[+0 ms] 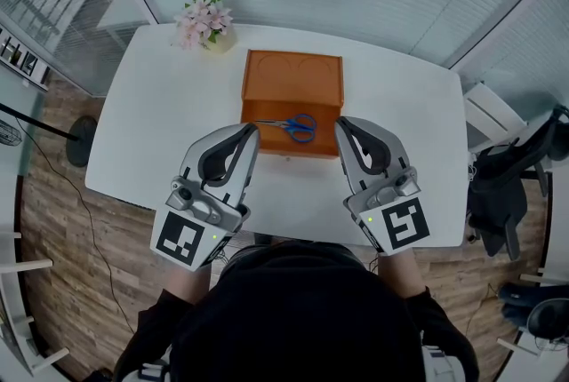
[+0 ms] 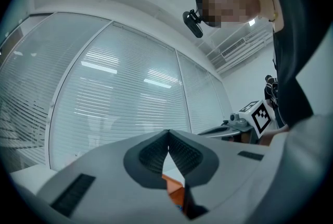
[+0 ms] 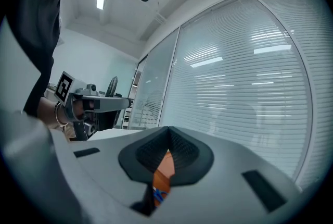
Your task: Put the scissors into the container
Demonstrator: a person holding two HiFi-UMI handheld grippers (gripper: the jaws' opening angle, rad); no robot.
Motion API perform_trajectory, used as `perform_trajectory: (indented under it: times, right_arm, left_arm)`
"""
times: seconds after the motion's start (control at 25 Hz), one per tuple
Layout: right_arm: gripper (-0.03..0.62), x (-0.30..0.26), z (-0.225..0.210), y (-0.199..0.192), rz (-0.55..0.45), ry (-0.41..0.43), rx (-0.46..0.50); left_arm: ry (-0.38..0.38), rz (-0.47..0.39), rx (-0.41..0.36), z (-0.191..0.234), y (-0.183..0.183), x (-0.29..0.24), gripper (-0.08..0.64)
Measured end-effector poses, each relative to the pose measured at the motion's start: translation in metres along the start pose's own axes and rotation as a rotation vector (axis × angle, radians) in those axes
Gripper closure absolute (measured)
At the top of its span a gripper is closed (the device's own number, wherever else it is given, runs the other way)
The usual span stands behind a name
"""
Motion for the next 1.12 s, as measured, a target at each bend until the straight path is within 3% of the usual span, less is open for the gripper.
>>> perform_trajectory:
  times: [0.4,0.64,0.88,1.12]
  right_arm:
    - [0.588,-0.0039,0.0003,0.0004,0.014,0.002,0.010]
    - [0.588,-0.0036,0.0012,0.0023,0.017,-0.003,-0.034]
    - [0.588,-0.0032,-0.0055,0.0025,0.010,-0.011,0.026]
    - [0.588,-0.0015,-0.0055,0.0044,0.008,-0.008,0.021]
  left_arm:
    - [-0.012,-0.001,0.002,0.0032,-0.0002,-0.0048,0.549]
    - [-0.017,0.002,0.000,0.0027,-0.0002,-0.0065,0.549]
    - [-0.017,-0.002,-0.003,0.0059,0.0011,-0.0073,0.549]
    - [-0.015,0.002,-0.001,0.0044,0.0023,-0.0069,0.549]
Point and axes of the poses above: the fingertips, and each gripper's own axes: x backward along the fingers, z to its left, y out of its top, the point moved 10 cm from there along x, backward along the fingers, and after that the axes turned 9 degrees about -z, right-handed, at the moved point
